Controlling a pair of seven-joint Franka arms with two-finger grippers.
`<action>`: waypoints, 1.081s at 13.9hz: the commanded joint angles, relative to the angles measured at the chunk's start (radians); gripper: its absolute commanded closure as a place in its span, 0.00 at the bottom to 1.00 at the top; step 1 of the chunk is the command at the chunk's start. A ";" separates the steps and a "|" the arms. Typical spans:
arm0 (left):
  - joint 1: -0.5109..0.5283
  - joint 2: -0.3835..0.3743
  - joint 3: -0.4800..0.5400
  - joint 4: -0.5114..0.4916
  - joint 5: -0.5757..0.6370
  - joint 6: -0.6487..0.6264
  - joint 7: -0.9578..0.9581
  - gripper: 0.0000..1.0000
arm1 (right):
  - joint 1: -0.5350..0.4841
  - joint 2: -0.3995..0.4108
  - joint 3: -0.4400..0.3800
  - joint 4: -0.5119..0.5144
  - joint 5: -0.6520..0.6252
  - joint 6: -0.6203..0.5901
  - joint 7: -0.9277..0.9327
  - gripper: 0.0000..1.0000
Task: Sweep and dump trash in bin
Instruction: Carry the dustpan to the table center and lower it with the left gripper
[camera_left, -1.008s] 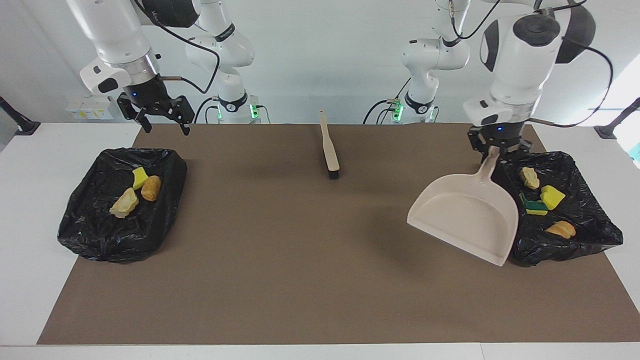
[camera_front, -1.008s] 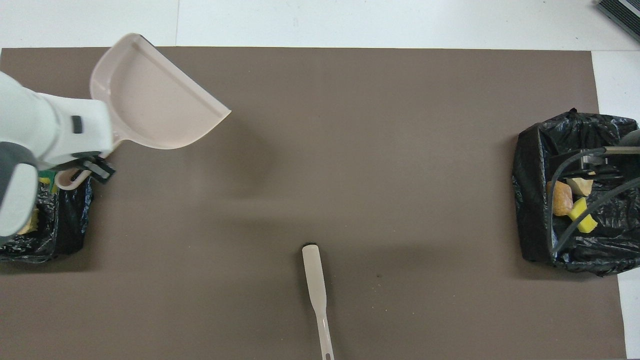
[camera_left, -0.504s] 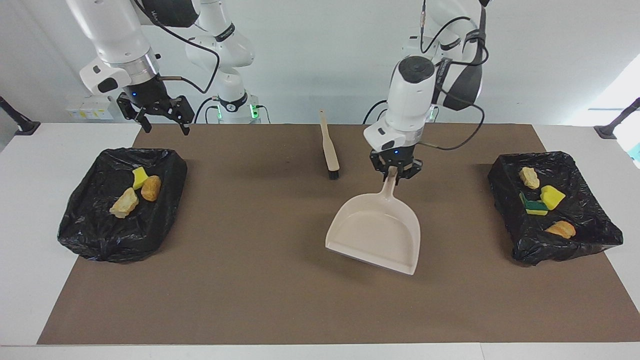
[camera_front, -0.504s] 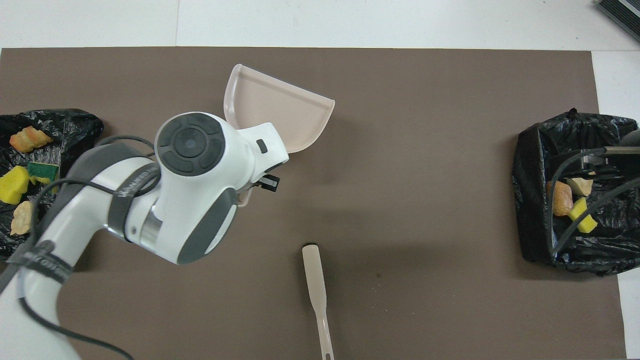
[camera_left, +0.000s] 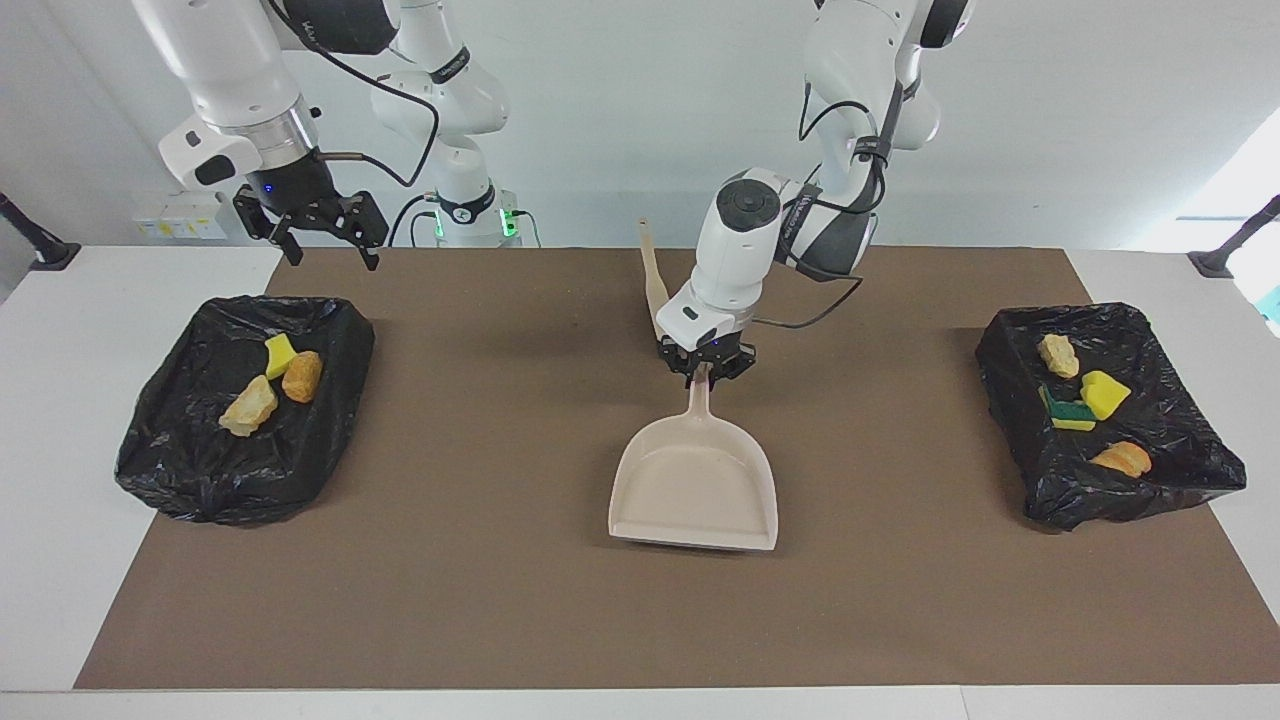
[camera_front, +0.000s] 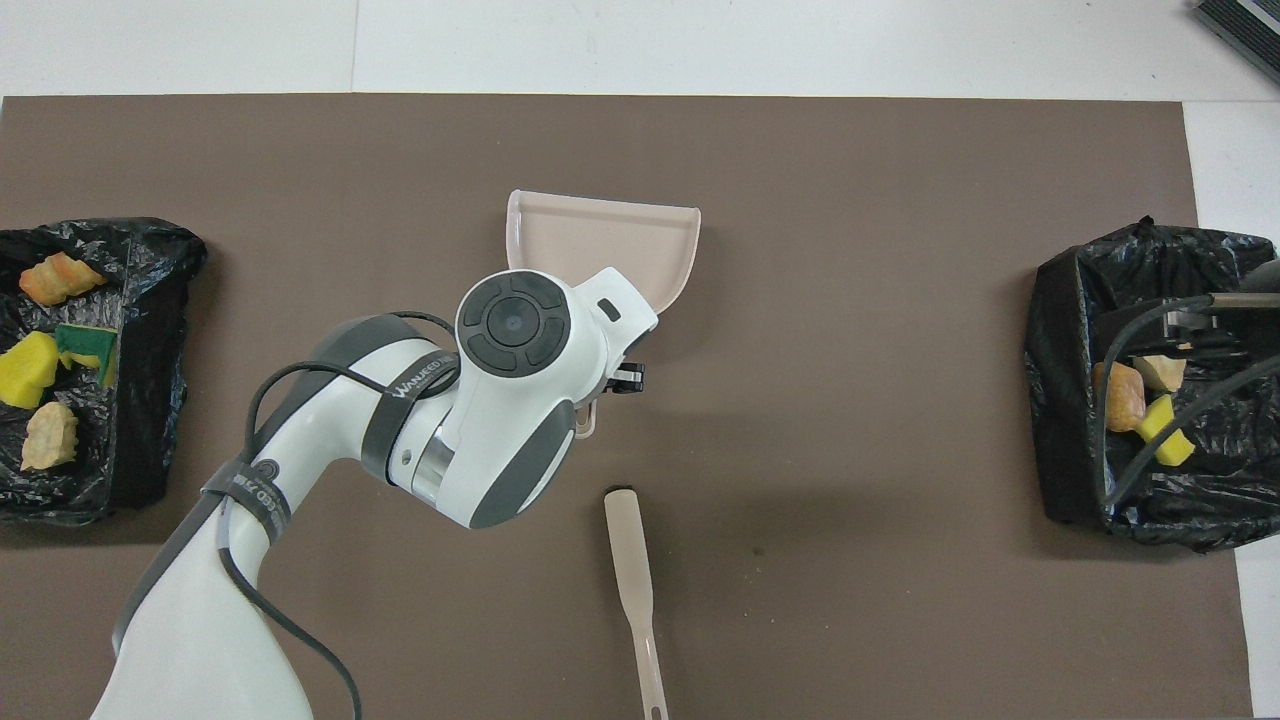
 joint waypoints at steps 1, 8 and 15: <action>-0.048 -0.012 0.020 -0.044 -0.016 0.073 -0.019 1.00 | -0.011 -0.007 0.004 0.003 0.019 -0.008 0.016 0.00; -0.082 0.051 0.020 -0.069 -0.020 0.171 -0.090 0.23 | -0.011 -0.007 0.004 0.003 0.016 -0.007 0.018 0.00; -0.004 -0.063 0.028 -0.046 -0.022 -0.020 -0.089 0.00 | -0.013 -0.007 0.004 0.003 0.016 -0.007 0.016 0.00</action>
